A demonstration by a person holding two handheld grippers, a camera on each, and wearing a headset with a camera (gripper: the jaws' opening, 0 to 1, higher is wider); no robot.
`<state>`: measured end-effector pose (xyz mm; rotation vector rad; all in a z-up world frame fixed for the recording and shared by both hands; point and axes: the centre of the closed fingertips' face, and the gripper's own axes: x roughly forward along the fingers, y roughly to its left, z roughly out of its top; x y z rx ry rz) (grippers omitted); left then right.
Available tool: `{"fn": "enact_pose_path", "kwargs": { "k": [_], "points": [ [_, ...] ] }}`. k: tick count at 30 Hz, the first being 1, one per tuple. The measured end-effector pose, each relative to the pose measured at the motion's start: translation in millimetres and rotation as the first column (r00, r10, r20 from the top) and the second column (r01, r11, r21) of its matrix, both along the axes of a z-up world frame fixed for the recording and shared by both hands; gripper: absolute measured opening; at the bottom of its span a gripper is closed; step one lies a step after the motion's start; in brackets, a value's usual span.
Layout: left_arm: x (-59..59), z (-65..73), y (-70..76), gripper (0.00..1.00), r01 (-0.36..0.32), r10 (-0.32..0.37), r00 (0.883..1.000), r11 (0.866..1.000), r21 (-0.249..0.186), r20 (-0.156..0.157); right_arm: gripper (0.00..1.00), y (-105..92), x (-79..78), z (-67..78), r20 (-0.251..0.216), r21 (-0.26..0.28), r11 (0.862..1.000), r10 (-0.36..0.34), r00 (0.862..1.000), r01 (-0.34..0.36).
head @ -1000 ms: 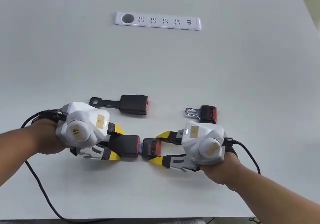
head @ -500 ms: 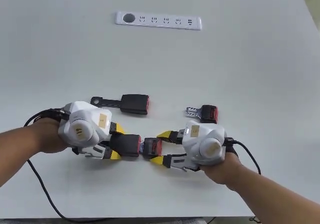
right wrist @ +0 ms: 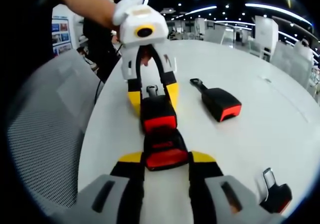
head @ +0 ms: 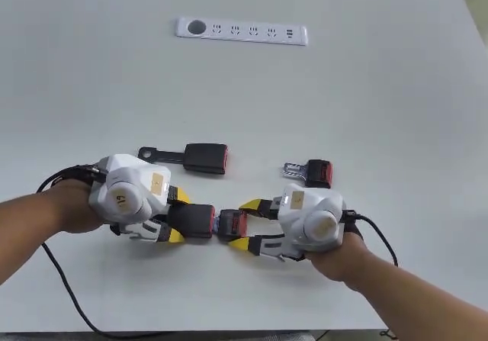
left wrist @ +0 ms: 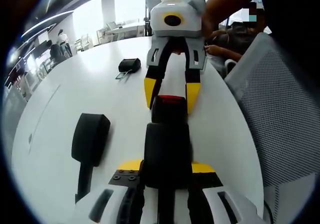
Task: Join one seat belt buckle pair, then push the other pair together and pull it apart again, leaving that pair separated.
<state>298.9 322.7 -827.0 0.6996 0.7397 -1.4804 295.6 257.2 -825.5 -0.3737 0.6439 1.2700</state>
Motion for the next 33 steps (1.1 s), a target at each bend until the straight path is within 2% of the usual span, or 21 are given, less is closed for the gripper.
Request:
{"fn": "enact_pose_path", "kwargs": {
  "k": [18,33],
  "points": [
    [0.4,-0.4,1.2,0.33,0.005,-0.005,1.000,1.000,-0.008,0.001,0.33,-0.2,-0.1,-0.4,0.010,-0.013,1.000,0.012,1.000,-0.012],
    [0.1,0.0,-0.5,0.33,-0.001,0.001,1.000,1.000,-0.011,-0.007,0.33,-0.5,-0.3,0.2,0.004,0.000,1.000,-0.003,1.000,0.003]
  ]
}}
